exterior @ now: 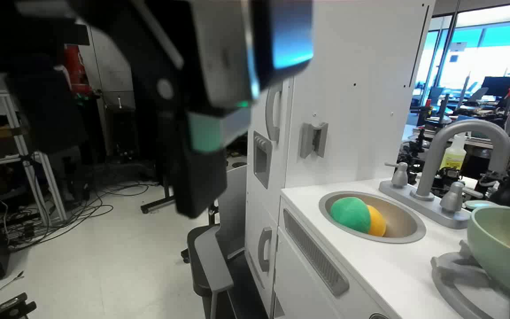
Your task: Open the door of the top cabinet then put the green plushie and the green pepper in the top compartment of the open cabinet
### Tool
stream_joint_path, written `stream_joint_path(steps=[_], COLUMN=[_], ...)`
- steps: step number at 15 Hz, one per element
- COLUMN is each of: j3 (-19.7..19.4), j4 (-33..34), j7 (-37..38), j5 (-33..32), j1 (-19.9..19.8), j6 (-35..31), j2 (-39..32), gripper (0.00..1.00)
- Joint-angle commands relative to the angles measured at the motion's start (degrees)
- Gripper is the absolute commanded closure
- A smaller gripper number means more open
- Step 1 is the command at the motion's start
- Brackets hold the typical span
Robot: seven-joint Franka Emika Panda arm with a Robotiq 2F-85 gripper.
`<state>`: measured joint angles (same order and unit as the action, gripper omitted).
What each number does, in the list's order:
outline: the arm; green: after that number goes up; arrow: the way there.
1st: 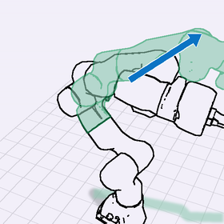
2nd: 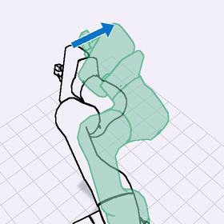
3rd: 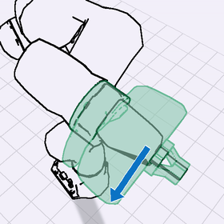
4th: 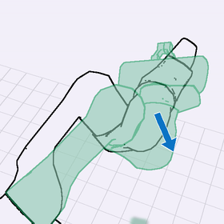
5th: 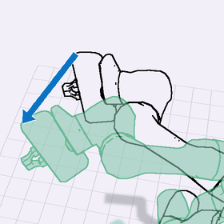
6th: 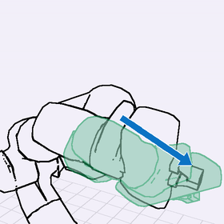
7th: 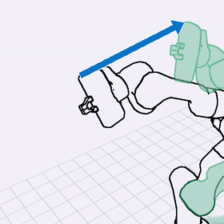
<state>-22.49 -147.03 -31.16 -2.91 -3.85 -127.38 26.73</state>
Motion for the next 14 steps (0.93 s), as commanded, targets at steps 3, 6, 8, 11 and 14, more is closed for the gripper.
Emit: stream_joint_path(steps=[3,6,8,11,14], j3=[1.31,1.31,1.58,2.98,4.95], j4=[0.22,0.25,0.70,2.21,4.98], j7=[-0.58,-0.58,-0.06,2.86,6.93], j5=[0.80,0.80,1.11,2.00,2.40], j1=[-1.34,-1.34,-1.11,-0.64,-0.74], j6=[0.10,0.10,-0.27,-1.05,-0.55], j2=[-0.22,-0.22,-1.01,-3.06,-5.53], gripper=[0.00,0.00,0.00,0.00,0.00])
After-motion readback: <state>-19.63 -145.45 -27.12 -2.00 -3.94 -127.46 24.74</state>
